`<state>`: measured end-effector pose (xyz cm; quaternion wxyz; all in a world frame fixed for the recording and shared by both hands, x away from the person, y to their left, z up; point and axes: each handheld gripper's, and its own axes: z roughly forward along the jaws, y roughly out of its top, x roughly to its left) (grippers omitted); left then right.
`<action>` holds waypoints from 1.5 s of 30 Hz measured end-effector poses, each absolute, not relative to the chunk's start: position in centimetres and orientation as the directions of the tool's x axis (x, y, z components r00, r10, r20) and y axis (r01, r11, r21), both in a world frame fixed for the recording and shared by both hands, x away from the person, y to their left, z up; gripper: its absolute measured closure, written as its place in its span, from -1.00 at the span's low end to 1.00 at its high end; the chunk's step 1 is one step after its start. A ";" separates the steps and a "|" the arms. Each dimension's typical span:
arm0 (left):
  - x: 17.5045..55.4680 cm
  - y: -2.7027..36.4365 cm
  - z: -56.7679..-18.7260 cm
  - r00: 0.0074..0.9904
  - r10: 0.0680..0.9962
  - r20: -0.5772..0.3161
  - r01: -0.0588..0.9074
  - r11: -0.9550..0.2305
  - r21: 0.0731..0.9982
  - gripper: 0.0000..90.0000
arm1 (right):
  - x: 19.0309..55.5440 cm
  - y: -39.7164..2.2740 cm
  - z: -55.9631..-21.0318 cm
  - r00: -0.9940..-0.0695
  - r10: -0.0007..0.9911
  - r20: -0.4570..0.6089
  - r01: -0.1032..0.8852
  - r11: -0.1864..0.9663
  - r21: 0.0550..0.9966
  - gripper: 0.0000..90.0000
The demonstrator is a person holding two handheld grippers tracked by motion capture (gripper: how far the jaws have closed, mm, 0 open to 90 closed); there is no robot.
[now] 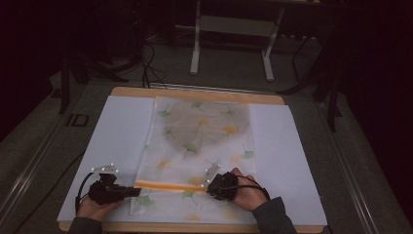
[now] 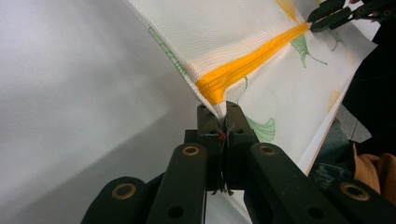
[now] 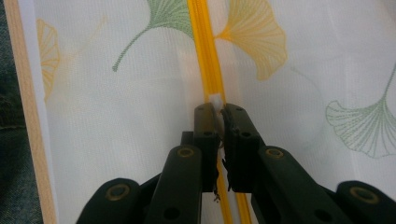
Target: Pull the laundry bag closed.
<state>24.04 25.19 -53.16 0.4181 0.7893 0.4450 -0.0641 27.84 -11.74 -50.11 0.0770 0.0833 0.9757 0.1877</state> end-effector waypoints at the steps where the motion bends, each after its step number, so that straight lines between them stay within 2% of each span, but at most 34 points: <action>1: 24.0 25.2 -53.2 0.595 0.649 -0.473 0.756 -0.255 0.603 0.96 | 27.8 -11.8 -50.1 -0.974 0.194 -0.119 0.136 0.914 0.381 0.88; 45: 24.0 25.2 -53.1 0.597 0.650 -0.470 0.755 -0.258 0.603 0.97 | 27.9 -14.8 -49.8 -0.967 0.230 -0.108 0.178 0.915 0.363 0.88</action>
